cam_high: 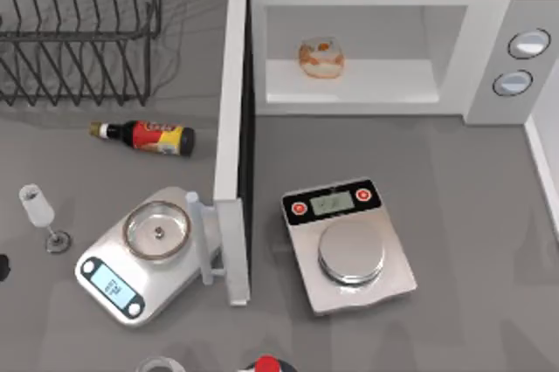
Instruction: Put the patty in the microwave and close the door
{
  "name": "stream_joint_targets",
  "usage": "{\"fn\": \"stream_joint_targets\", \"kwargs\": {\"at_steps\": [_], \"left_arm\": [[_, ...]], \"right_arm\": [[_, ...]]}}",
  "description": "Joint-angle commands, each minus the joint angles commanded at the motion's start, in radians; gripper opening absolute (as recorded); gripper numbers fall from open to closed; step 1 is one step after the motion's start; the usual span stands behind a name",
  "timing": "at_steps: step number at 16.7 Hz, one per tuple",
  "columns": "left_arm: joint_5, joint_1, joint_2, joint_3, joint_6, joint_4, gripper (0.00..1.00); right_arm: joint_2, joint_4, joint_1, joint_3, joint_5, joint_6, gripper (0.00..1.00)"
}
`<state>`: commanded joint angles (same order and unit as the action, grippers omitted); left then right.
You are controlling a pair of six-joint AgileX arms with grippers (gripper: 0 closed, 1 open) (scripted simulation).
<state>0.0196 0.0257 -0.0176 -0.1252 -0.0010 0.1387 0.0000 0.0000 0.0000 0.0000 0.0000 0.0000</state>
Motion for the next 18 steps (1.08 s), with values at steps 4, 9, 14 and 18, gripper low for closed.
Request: {"fn": "stream_joint_targets", "kwargs": {"at_steps": [4, 9, 14, 18], "left_arm": [[0.147, 0.143, -0.017, -0.040, 0.000, 0.061, 0.00], [0.157, 0.151, -0.015, -0.037, 0.000, 0.060, 0.00], [0.202, 0.197, -0.108, -0.010, -0.001, 0.114, 0.00], [0.217, 0.211, -0.126, 0.002, -0.001, 0.131, 0.00]], "right_arm": [[0.000, 0.000, 0.000, 0.000, 0.000, 0.000, 1.00], [0.000, 0.000, 0.000, 0.000, 0.000, 0.000, 1.00], [0.000, 0.000, 0.000, 0.000, 0.000, 0.000, 1.00], [0.000, 0.000, 0.000, 0.000, 0.000, 0.000, 1.00]]}}
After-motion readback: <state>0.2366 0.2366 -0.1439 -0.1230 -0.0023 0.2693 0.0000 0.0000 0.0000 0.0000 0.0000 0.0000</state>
